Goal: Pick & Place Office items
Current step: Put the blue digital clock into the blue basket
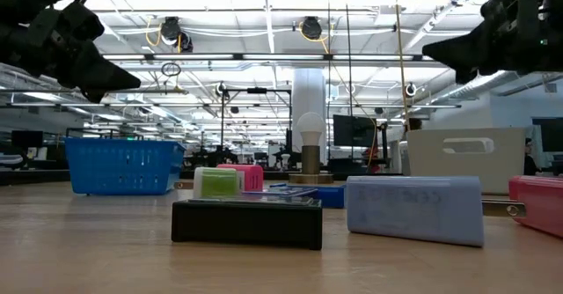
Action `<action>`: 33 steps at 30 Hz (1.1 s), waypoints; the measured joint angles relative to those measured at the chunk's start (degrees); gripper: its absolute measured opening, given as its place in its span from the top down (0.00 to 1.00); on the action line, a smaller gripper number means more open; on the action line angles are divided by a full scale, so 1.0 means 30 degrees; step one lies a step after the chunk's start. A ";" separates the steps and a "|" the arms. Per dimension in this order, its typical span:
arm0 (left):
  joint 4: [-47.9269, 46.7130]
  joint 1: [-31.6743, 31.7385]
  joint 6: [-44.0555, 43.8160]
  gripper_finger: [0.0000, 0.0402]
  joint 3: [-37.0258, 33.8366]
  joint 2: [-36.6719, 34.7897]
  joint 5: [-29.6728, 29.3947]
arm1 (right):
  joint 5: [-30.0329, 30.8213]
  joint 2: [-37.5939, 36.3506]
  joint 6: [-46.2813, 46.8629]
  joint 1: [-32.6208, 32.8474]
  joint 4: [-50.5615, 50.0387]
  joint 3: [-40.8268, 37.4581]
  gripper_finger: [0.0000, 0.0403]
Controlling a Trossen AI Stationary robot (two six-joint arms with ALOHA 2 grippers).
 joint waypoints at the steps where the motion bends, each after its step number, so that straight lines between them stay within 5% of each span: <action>1: 0.0059 0.0006 -0.0117 0.94 0.0000 0.0000 0.0016 | -0.0358 0.0007 -0.0089 0.0014 0.0041 0.0000 1.00; 8: 0.0689 -0.0001 -0.1145 0.95 0.0389 0.0953 -0.0333 | 0.0123 0.0010 0.0188 0.0020 0.0582 -0.0022 1.00; 14: 0.1461 -0.0185 -0.1008 0.99 0.2230 0.7386 -0.1294 | 0.1121 0.0015 0.0592 0.0015 0.1355 -0.0029 1.00; 24: 0.0018 -0.2424 0.0757 0.93 1.2487 2.0683 0.1419 | 0.1114 0.0023 0.1628 0.0015 0.0604 -0.0029 1.00; 33: -0.0504 -0.4784 0.1848 0.69 1.9292 2.8979 0.2109 | 0.1119 0.0066 0.2094 0.0015 -0.0004 -0.0037 0.99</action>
